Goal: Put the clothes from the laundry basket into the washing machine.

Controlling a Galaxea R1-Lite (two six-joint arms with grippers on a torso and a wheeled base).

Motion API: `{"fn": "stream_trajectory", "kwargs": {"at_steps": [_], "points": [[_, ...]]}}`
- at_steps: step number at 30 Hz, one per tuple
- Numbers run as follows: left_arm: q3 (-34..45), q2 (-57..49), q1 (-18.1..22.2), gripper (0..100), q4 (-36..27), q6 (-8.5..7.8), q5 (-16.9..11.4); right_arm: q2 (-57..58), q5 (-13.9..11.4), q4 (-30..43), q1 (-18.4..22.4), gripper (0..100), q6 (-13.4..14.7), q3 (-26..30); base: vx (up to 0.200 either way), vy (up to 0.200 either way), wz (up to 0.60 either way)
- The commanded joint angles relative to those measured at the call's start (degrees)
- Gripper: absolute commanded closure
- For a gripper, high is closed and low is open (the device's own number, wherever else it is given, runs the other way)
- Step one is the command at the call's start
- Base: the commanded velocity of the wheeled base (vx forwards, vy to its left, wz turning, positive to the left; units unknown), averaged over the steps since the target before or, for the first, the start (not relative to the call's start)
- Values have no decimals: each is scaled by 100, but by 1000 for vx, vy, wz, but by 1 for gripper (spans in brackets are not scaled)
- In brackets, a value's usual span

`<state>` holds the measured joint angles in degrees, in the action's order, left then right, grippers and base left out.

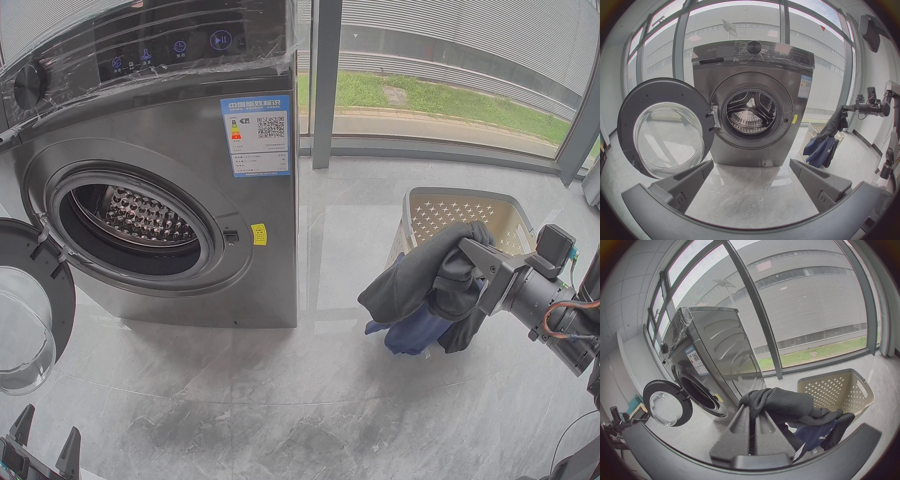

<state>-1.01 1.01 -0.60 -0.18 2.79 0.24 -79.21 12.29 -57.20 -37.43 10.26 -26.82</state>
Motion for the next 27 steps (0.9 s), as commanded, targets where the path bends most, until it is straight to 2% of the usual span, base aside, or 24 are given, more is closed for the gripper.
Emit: {"fn": "stream_trajectory", "kwargs": {"at_steps": [1, 5, 14, 27], "points": [[92, -57, -11, 0, 1, 2, 2, 11, 2, -2, -2, 100, 2, 1, -200, 0, 0], [92, -57, -11, 0, 1, 2, 2, -6, 2, -2, -2, 100, 2, 1, -200, 0, 0], [92, -57, -11, 0, 1, 2, 2, -15, -7, -2, -2, 100, 2, 1, 0, 0, 0], [92, -66, -2, 0, 1, 11, 2, 3, 2, -2, -2, 100, 2, 1, 0, 185, 0]]}}
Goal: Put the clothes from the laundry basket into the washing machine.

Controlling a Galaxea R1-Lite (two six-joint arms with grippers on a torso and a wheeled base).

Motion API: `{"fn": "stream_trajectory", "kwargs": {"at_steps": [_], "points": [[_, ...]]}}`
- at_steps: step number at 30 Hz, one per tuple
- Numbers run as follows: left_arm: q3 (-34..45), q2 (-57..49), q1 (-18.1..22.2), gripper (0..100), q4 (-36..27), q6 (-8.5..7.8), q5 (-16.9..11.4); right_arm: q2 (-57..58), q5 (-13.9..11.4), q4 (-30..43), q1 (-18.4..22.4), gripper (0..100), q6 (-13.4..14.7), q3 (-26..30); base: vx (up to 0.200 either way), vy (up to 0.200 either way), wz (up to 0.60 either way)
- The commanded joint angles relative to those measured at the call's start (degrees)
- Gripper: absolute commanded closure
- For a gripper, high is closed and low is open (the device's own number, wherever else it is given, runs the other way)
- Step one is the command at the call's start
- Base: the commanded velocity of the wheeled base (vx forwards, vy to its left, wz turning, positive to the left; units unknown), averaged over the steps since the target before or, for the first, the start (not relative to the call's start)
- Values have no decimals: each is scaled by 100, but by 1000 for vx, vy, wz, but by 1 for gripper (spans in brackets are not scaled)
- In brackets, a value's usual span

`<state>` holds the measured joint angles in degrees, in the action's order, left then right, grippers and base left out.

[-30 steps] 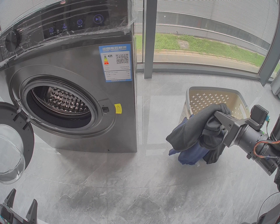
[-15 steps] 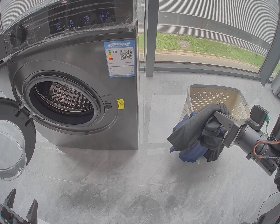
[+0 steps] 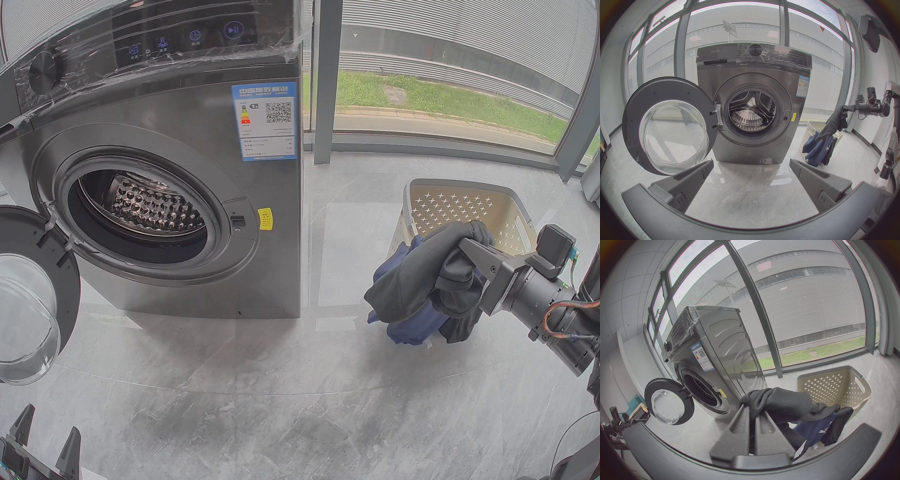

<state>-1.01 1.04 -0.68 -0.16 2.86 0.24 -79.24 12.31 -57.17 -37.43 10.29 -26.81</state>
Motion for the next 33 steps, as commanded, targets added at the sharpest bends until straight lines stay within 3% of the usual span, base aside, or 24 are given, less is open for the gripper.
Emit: {"fn": "stream_trajectory", "kwargs": {"at_steps": [1, 11, 19, 26, 33], "points": [[92, -68, 7, 0, -2, 4, 2, -4, -1, -4, -2, 100, -1, 0, 0, 0, 0], [92, -68, 7, 0, -2, 4, 2, 5, -1, -4, -2, 100, -1, -9, 0, 0, 0], [92, -68, 7, 0, -2, 4, 11, 5, -1, -4, -2, 100, -1, -18, 0, 200, 0], [92, -68, 7, 0, -2, 4, 2, 5, -1, -4, -2, 100, -1, -9, 0, 0, 0], [92, -68, 7, 0, -2, -5, 2, 14, -1, -4, -2, 100, -1, -18, 0, 200, 0]]}}
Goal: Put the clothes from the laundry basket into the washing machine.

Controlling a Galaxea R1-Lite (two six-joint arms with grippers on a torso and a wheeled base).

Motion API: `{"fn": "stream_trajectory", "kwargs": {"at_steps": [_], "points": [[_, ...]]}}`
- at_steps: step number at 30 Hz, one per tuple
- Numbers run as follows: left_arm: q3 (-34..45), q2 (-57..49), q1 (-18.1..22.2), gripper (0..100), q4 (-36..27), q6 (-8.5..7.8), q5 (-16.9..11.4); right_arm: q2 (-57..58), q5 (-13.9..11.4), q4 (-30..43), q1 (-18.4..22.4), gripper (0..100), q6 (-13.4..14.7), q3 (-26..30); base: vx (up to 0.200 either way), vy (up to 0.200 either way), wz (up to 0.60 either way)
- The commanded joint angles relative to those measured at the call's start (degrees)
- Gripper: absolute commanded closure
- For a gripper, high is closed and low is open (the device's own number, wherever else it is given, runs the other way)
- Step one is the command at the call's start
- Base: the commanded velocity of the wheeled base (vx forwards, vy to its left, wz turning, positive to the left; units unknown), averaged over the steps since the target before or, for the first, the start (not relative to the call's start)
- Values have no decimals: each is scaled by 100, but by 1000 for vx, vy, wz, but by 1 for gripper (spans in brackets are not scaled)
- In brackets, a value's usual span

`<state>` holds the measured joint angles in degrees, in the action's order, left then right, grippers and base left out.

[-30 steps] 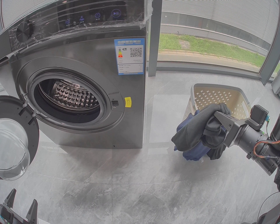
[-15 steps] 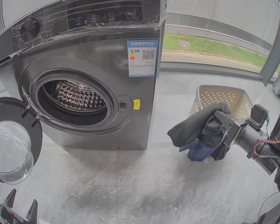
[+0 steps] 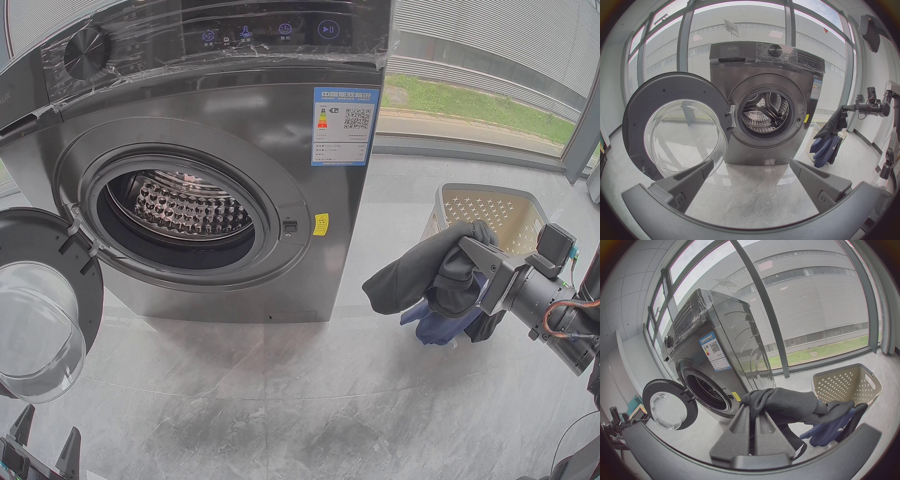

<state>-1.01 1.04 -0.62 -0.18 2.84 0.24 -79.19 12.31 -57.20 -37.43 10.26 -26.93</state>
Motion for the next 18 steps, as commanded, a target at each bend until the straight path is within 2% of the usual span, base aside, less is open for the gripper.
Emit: {"fn": "stream_trajectory", "kwargs": {"at_steps": [1, 11, 18], "points": [[92, -68, 1, 0, 1, -3, 2, 9, -1, -2, -2, 100, 2, -5, 0, 200, 0], [92, -68, 1, 0, 1, 6, 2, 9, -1, -2, -2, 100, 2, 3, 0, 200, 0], [92, -68, 1, 0, 1, -3, 2, 9, -1, -2, -2, 100, 2, 21, 0, 0, 0]]}}
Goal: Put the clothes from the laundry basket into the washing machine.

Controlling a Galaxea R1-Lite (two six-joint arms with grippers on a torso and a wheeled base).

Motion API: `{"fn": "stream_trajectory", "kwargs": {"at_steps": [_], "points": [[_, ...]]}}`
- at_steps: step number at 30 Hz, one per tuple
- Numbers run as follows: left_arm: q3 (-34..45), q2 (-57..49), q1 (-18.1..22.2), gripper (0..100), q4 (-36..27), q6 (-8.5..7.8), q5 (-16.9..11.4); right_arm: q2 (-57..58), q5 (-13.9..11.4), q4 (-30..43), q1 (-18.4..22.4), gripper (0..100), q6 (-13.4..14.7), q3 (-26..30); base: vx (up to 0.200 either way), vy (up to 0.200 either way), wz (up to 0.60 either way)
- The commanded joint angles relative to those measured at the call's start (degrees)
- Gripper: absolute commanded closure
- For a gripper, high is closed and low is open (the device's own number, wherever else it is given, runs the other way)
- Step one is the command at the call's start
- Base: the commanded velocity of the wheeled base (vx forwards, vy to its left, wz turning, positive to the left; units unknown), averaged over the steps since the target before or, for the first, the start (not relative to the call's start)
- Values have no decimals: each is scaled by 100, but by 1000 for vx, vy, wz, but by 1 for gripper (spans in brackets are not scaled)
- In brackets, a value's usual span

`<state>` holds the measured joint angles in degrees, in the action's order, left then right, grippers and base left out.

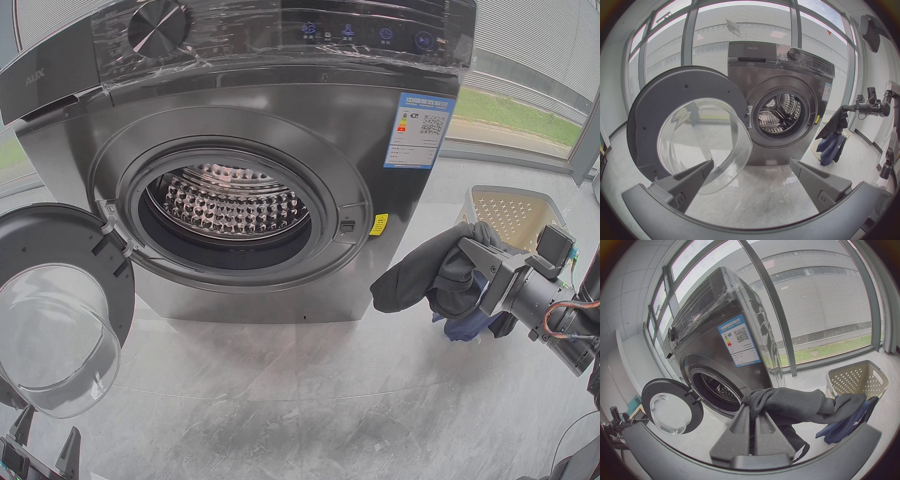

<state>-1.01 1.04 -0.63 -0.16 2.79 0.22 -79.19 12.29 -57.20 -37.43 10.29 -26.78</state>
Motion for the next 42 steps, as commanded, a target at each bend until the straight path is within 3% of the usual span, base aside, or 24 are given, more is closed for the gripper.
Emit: {"fn": "stream_trajectory", "kwargs": {"at_steps": [1, 8, 23, 42], "points": [[92, -68, 2, 0, -2, 2, 4, 9, 2, -2, -2, 100, -1, 6, 0, 0, 0], [92, -68, 2, 0, -2, 2, 4, 9, 2, -2, -2, 100, -1, 6, -171, 0, 0], [92, -68, -7, 0, -2, 2, 4, 9, 2, -2, 7, 100, -1, 24, 0, 0, 0], [92, -68, 2, 0, -2, 2, 4, 0, 2, -2, 7, 100, 8, 24, 0, 189, 0]]}}
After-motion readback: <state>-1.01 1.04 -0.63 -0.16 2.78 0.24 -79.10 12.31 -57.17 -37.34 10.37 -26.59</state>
